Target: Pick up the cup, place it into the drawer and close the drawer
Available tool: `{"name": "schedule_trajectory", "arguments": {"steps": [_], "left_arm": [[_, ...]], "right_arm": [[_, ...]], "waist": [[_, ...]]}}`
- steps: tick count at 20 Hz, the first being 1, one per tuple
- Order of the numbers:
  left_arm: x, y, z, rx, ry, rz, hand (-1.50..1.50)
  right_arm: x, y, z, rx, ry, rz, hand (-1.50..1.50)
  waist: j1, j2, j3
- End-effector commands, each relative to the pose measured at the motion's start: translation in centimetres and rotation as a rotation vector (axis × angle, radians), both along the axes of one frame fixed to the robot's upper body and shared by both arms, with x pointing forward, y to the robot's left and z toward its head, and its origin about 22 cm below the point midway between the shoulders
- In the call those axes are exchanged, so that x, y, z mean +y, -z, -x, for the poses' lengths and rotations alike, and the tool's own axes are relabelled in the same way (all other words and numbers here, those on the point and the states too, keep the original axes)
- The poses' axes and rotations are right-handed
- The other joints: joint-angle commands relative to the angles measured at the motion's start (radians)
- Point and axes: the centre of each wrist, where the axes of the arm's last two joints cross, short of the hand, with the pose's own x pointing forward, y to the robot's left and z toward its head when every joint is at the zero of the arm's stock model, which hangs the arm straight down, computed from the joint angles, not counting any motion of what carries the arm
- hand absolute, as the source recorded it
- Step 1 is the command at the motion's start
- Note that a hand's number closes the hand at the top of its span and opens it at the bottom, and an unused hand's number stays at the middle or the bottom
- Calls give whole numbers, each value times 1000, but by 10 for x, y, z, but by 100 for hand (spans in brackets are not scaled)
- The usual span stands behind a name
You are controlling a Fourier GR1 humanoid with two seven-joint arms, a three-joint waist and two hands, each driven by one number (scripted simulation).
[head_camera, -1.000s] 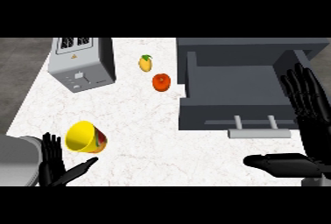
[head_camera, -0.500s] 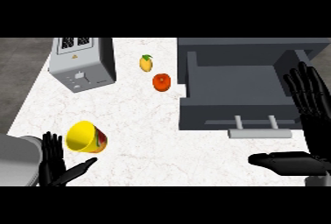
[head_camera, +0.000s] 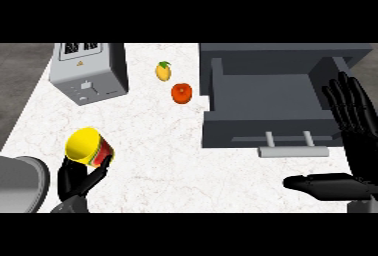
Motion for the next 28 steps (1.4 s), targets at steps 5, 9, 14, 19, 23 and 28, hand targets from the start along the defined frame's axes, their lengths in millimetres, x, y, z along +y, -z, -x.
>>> {"name": "schedule_trajectory", "arguments": {"steps": [5,9,14,19,23,28], "left_arm": [[-14,-3,-15,-168,102,135,150],[13,-18,-26,-184,191,156,150],[19,-29,-39,-236,235,116,150],[-12,-40,-64,-304,259,65,150],[-23,-55,-81,-376,307,59,150],[-12,-115,-127,-380,438,2,150]], "right_arm": [[-4,-9,-7,-3,-3,10,-150],[7,12,-10,10,15,16,-150],[-4,4,2,-1,-14,29,-150],[-3,-7,-3,-14,7,3,-150],[-11,8,-1,15,29,13,-150],[-4,-4,-1,7,17,18,-150]], "waist": [[-7,5,-5],[-1,5,-4],[-24,8,-6],[-3,1,-3],[0,-1,-2],[11,-6,-1]]}}
